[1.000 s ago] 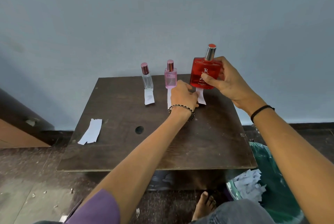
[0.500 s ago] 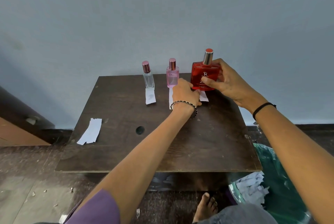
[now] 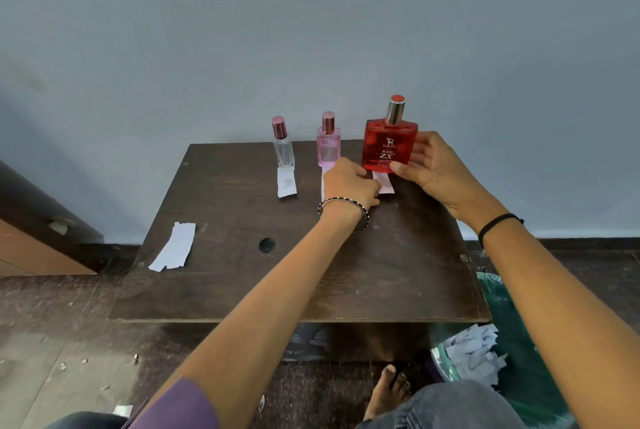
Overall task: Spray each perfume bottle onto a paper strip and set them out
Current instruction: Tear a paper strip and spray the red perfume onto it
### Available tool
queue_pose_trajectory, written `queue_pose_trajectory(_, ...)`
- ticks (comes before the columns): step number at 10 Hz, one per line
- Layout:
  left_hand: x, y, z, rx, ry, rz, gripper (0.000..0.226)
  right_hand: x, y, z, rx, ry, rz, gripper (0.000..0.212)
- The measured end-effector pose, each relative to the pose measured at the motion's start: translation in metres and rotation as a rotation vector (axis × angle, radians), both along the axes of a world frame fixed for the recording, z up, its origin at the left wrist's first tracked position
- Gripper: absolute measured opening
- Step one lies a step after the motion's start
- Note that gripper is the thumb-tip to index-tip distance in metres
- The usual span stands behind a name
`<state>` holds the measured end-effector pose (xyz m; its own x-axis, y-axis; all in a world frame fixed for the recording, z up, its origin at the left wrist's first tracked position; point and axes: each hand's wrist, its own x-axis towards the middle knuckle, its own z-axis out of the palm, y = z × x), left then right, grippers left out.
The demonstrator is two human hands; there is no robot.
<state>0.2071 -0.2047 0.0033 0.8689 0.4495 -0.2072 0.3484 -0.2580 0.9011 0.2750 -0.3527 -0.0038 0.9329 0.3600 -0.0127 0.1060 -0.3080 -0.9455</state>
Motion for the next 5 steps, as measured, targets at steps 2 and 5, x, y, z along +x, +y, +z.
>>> queue_pose_trajectory(2,-0.014,-0.006,0.004,0.156,0.016,-0.035,0.017,-0.014,0.001,-0.005,-0.151,0.015,-0.199,0.072)
queue_pose_trajectory(5,-0.036,-0.009,0.01,0.232,-0.04,-0.066,0.012,-0.05,0.009,-0.003,-0.302,-0.073,-0.278,0.04)
